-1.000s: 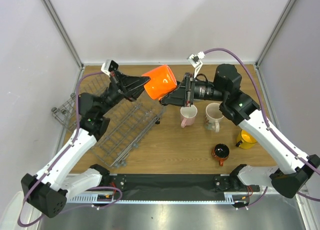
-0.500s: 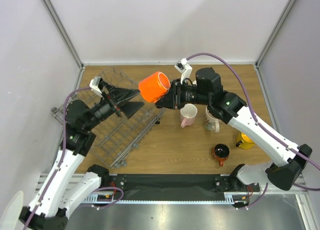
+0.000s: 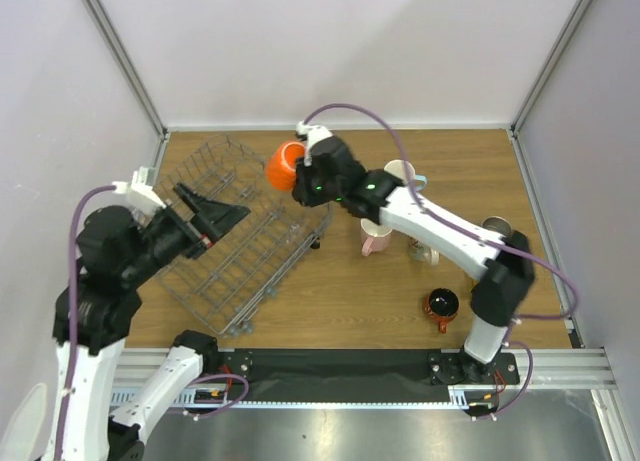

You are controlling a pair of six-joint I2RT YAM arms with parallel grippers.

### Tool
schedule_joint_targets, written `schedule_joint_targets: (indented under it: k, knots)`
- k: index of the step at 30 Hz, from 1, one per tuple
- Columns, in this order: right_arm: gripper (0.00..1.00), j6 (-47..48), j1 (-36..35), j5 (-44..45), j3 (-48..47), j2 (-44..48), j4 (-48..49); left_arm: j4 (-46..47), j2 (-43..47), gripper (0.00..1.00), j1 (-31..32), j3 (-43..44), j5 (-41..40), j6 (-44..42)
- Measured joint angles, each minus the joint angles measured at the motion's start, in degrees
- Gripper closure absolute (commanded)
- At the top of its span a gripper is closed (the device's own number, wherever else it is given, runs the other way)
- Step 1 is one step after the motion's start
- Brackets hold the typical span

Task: Load the cups into the dish rack

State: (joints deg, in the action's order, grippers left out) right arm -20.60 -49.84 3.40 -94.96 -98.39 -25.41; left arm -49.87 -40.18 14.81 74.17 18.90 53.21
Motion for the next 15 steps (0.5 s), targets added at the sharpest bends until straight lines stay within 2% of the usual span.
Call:
schedule_joint_targets:
  k: [3,8,15]
  knots:
    - [1.0,3.1,-1.77,5.66,-4.02,-7.63,-0.33,-5.57,2.36,0.0,0.0,2.23,-5.11,-4.28]
    - [1.0,5.03,-2.97,10.29,-10.32,-17.22,-1.11,-12.44,6.32,0.0,0.0,2.27,-9.2,-7.67]
    - [1.0,4.13,-4.79,18.51,-19.67,-29.31,-4.09,-19.87,6.49,0.0,0.0,5.53,-14.23,-11.17]
